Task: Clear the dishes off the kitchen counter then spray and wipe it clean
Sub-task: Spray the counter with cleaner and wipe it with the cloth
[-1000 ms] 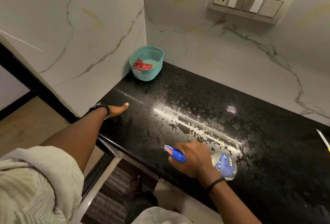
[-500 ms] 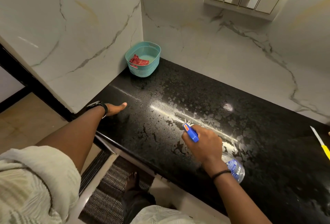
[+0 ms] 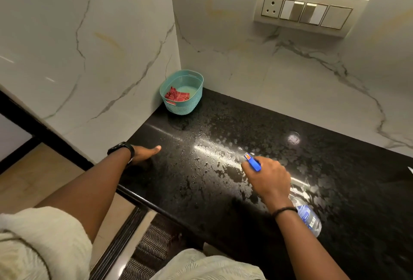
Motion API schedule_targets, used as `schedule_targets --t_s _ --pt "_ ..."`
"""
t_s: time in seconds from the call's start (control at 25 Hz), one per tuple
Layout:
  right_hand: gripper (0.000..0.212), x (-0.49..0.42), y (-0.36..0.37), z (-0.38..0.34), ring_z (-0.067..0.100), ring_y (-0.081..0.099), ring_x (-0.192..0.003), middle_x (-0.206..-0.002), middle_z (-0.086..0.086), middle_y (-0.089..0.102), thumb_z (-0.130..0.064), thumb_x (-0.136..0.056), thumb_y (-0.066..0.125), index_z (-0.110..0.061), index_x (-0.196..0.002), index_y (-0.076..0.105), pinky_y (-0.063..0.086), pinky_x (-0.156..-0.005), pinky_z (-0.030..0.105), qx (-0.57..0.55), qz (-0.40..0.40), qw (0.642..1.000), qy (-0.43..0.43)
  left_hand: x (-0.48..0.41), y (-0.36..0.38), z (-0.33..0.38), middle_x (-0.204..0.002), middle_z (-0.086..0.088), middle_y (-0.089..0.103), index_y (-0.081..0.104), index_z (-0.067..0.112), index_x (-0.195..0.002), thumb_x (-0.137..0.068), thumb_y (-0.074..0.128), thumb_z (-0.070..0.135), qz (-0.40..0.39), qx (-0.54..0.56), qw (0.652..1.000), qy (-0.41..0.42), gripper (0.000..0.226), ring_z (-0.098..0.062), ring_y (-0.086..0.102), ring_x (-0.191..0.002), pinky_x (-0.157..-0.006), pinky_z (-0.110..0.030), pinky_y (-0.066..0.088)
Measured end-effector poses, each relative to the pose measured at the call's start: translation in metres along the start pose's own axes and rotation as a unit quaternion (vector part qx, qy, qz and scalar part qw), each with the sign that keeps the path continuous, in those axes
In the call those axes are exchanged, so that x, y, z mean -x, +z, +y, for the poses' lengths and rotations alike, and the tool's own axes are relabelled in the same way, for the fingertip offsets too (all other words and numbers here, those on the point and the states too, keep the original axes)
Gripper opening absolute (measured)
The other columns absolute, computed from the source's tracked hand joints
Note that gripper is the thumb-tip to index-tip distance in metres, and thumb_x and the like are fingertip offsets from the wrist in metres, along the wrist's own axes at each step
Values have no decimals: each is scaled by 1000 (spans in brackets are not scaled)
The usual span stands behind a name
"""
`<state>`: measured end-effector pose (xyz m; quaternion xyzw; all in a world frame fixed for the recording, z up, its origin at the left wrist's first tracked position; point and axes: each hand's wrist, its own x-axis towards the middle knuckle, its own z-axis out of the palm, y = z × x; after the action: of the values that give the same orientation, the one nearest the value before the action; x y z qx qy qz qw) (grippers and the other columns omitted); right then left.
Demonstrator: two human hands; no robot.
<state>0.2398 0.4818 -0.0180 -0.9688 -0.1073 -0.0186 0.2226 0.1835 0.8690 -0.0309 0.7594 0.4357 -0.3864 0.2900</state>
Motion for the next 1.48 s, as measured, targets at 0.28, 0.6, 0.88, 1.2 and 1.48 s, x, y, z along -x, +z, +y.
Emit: schedule_targets --t_s 0.28,0.6,0.88,1.2,1.48 --pt "44 -48 -11 -20 20 56 -54 -55 -4 57 -51 -88 53 -16 -62 55 45 -56 30 -89 42 993 66 -32 1 15 -163 -13 30 36 20 -156 -75 54 86 52 -133 988 60 107 -36 39 -143 -115 -47 36" --pt "48 -65 -36 13 27 57 -56 -56 2 58 -46 -94 58 -13 -59 58 47 -59 35 -156 107 963 193 -39 57 50 -169 -13 10 11 27 -162 -60 36 101 97 -100 986 90 128 -43 3 -154 -123 -60 14" --pt "51 -46 -40 20 25 56 -52 -56 2 63 -52 -90 56 -12 -59 62 44 -52 31 -156 56 977 131 -12 58 49 -169 -16 6 9 20 -163 -92 30 81 86 -93 984 129 96 -41 -9 -154 -122 -59 5" --pt "48 14 -43 27 12 46 -45 -52 -5 54 -50 -90 59 -20 -54 48 28 -47 24 -86 -2 996 37 1 95 7 -169 -11 6 18 31 -161 -96 24 75 86 -70 984 139 79 -34 -7 -156 -125 -56 3" --pt "43 60 -39 43 15 48 -49 -52 -8 48 -60 -80 48 -25 -55 43 30 -49 26 -47 -43 993 -96 33 129 -4 -169 -13 8 25 32 -159 -89 21 83 105 -44 985 130 86 -36 0 -156 -124 -56 4"
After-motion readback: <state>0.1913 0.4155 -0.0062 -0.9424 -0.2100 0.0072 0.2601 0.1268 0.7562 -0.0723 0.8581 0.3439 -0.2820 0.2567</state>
